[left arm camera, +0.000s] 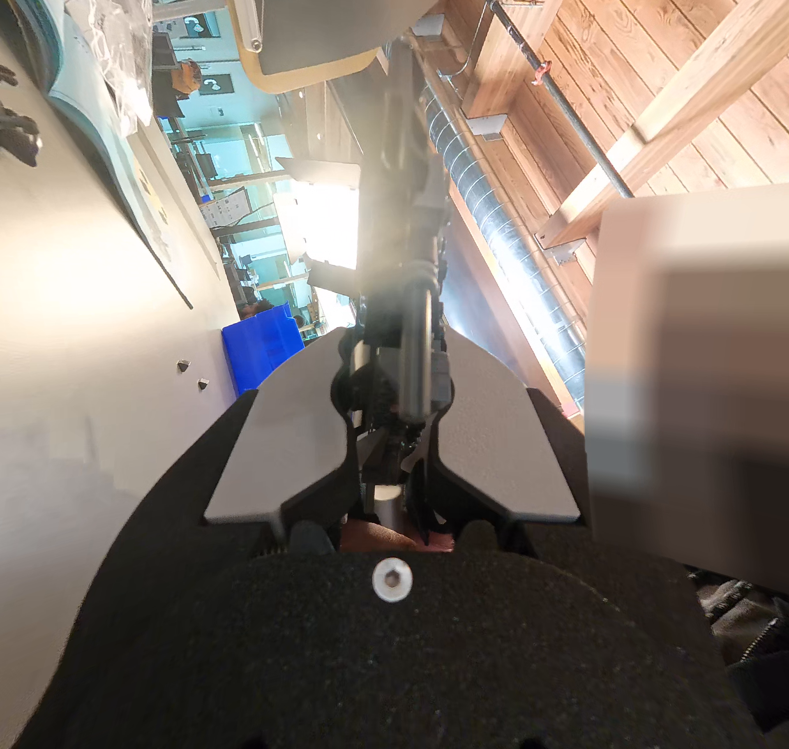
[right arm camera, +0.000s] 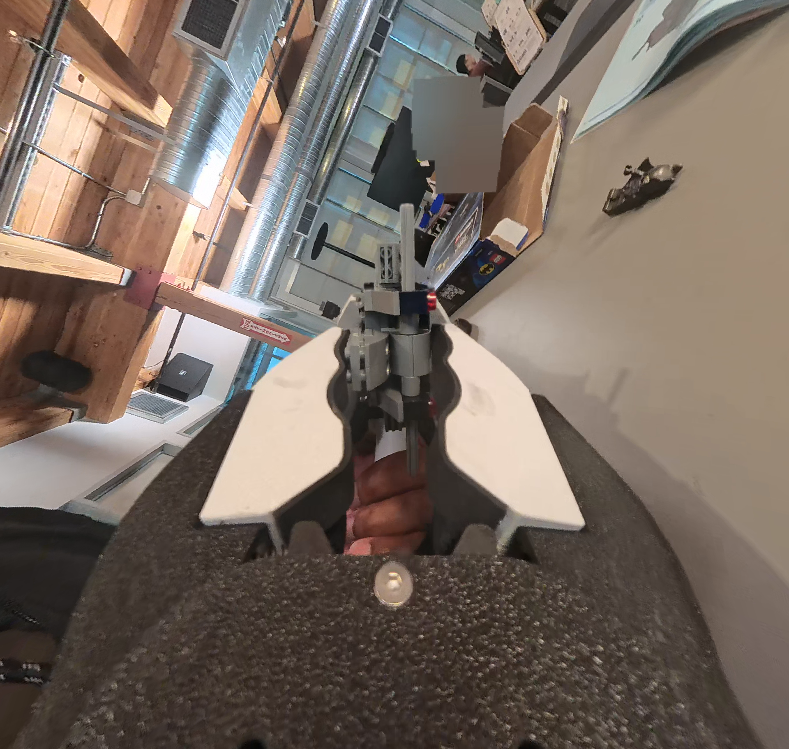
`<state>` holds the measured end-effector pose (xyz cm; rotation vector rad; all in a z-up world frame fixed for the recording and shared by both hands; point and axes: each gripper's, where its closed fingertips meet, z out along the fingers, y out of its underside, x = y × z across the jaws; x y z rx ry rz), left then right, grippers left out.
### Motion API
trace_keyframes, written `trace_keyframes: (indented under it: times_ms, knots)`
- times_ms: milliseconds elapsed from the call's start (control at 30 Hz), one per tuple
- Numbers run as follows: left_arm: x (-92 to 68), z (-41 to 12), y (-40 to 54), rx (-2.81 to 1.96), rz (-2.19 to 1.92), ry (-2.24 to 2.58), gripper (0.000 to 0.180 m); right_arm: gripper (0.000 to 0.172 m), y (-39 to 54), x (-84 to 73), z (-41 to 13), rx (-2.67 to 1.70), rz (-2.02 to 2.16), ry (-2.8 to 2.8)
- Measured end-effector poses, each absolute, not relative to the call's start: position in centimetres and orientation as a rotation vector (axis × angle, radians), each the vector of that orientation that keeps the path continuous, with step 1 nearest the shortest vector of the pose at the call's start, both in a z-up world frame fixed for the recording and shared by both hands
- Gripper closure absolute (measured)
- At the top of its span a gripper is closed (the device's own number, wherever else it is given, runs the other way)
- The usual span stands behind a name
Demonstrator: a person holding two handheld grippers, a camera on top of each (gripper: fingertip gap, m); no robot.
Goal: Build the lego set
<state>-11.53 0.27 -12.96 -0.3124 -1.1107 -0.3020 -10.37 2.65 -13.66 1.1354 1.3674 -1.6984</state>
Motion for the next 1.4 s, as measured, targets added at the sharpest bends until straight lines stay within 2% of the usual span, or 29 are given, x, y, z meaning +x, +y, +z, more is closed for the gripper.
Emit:
trace_keyframes:
  times_ms: [267, 667, 1400]
  knots:
    - [-11.4, -14.0, 0.5, -0.313, -0.355, -1.159, 0.147, 0.126, 2.3, -10.0, -14.8, 1.154, -1.596, 1.395]
    - [-11.5, -14.4, 0.3, -0.308, -0.355, -1.21, 0.147, 0.134, 2.7, -10.1, -14.9, 1.181, -1.607, 1.365]
    - [-12.1, -15.2, 0.9, -0.262, -0.362, -1.31, 0.147, 0.113, 3.7, -11.4, -16.0, 1.349, -1.612, 1.352]
